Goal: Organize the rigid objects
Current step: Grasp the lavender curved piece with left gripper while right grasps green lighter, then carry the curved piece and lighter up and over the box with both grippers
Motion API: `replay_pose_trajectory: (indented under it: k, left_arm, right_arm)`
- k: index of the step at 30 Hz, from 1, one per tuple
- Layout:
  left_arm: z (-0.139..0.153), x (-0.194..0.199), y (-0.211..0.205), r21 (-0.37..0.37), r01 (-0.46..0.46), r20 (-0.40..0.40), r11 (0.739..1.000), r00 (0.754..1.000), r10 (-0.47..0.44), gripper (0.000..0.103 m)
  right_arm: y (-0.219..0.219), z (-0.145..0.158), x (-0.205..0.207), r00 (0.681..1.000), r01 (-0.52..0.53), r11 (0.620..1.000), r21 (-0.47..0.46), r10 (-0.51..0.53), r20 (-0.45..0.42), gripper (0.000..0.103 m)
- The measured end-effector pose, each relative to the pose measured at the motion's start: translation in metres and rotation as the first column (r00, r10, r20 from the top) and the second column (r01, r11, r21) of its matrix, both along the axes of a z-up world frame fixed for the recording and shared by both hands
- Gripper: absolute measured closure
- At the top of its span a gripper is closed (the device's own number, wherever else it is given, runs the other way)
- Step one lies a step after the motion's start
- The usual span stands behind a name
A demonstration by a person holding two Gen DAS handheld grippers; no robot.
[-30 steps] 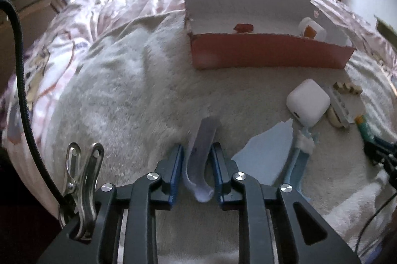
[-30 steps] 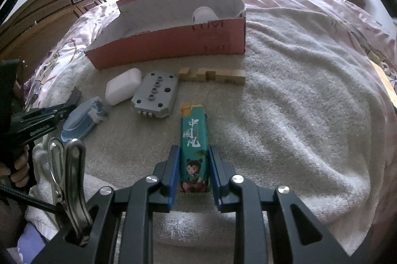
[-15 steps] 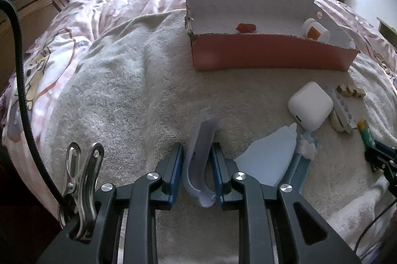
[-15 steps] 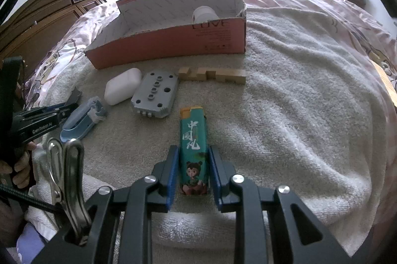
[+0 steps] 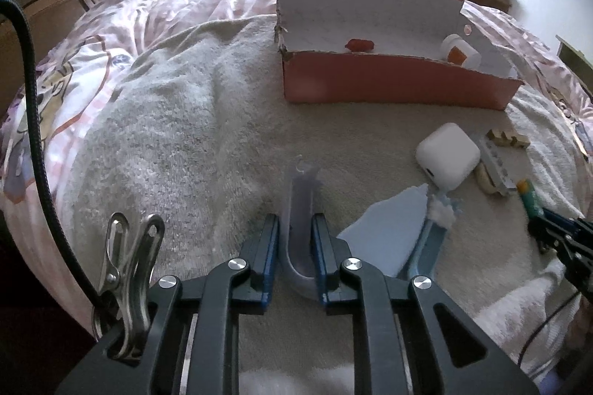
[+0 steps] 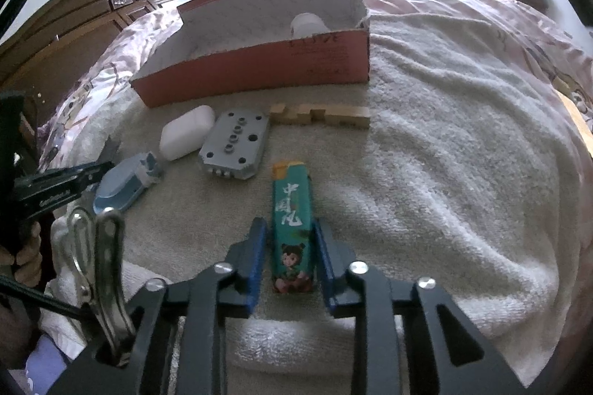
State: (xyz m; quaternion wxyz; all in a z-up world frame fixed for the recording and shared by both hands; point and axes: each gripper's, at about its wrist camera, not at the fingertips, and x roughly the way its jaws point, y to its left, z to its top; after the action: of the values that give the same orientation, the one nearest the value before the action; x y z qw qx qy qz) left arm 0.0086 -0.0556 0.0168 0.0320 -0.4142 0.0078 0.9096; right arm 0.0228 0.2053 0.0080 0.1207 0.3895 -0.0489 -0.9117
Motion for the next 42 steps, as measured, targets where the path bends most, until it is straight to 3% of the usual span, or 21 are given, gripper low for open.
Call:
replay_pose_trajectory:
  k: [12, 24, 42]
  left_arm:
    - [0.032, 0.014, 0.001, 0.051, 0.027, -0.068, 0.998, 0.997, -0.023, 0.084]
    - [0.048, 0.008, 0.009, 0.094, 0.066, -0.082, 0.993, 0.995, -0.059, 0.084]
    - [0.085, -0.055, 0.053, 0.108, 0.191, -0.154, 0.976, 0.973, -0.173, 0.084]
  right_arm:
    - [0.005, 0.007, 0.002, 0.999, -0.016, 0.997, -0.071, 0.014, -0.034, 0.079]
    - [0.006, 0.019, 0.001, 0.997, -0.049, 0.992, -0.118, 0.042, -0.066, 0.079]
    - [0.003, 0.051, -0.031, 0.993, -0.07, 0.991, -0.114, 0.059, -0.1, 0.079]
